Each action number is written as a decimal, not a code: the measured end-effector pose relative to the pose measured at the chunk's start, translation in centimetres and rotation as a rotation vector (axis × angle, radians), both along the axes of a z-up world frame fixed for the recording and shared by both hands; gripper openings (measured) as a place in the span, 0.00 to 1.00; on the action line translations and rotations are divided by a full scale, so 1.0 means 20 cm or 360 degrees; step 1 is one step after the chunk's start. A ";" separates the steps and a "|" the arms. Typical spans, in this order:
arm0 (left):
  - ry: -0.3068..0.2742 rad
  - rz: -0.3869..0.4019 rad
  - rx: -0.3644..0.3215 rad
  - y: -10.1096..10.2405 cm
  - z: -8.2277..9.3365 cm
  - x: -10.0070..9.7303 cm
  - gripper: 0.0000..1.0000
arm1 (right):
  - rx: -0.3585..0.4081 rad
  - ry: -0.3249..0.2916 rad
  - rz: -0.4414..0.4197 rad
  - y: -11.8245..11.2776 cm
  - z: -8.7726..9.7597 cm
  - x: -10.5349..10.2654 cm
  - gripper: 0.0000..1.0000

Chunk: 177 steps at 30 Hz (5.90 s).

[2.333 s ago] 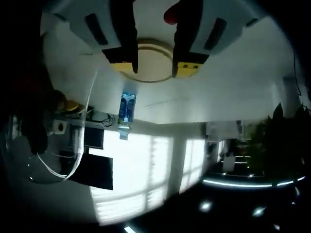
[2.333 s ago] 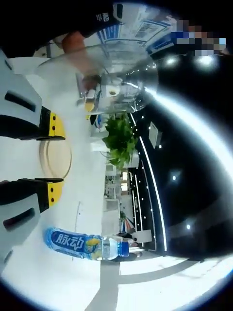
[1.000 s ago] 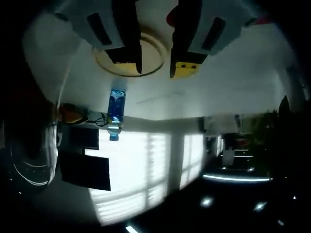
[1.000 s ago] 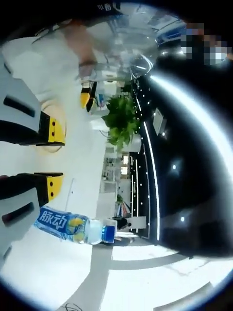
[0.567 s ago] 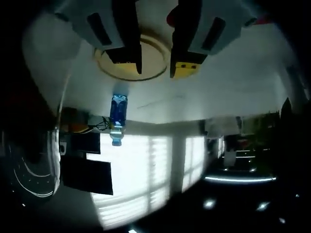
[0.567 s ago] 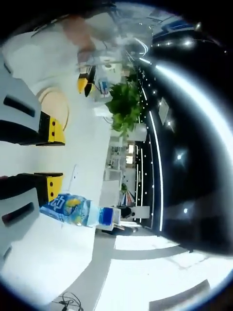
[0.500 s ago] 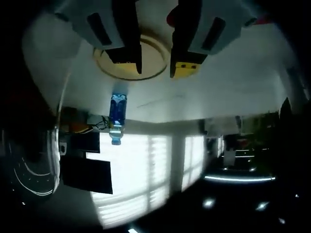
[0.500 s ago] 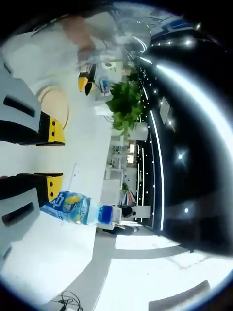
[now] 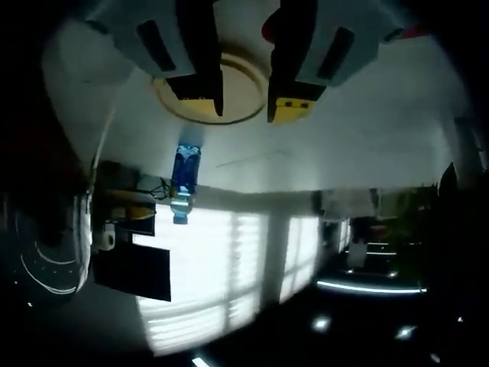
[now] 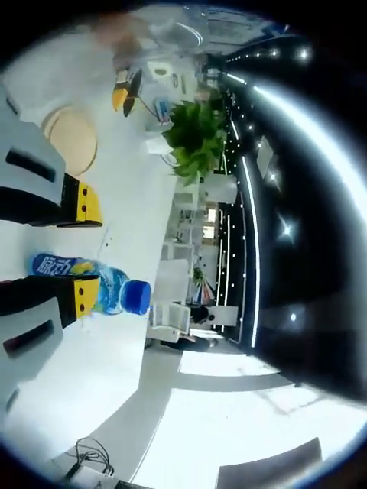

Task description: Open the cover put in the Mizone put the cover back on

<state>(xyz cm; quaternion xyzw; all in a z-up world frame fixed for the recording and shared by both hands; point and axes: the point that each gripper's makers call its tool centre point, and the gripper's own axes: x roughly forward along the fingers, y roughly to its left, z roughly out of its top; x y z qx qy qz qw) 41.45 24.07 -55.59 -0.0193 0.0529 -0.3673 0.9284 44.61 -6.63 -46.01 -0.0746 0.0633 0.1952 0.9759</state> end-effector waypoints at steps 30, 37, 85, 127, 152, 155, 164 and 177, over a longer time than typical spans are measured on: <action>0.0005 0.0045 0.0002 0.04 0.00 0.02 0.18 | 0.0160 0.0103 -0.0211 -0.10 0.00 0.46 0.28; 0.0002 0.0021 0.0024 0.02 -0.01 0.01 0.18 | 0.0153 0.0110 -0.0204 -0.09 -0.01 0.46 0.24; 0.0017 0.0014 0.0083 0.02 -0.06 0.02 0.18 | 0.0232 0.0084 -0.0181 0.02 0.00 0.37 0.23; -0.0016 0.0008 0.0111 0.02 -0.03 0.00 0.18 | 0.0280 0.0084 0.0043 0.37 0.00 0.15 0.23; 0.0004 0.0020 0.0124 0.02 -0.05 0.01 0.18 | 0.0254 0.0057 0.0141 0.50 0.00 0.09 0.23; 0.0009 0.0021 0.0119 0.02 -0.06 0.02 0.18 | 0.0239 0.0089 0.0157 0.50 0.01 0.09 0.22; 0.0022 0.0019 0.0140 0.02 -0.08 0.02 0.18 | 0.0236 0.0112 0.0140 0.48 0.01 0.12 0.21; 0.0031 0.0026 0.0135 0.02 -0.08 0.02 0.18 | 0.0139 0.0110 0.0111 0.49 0.02 0.12 0.20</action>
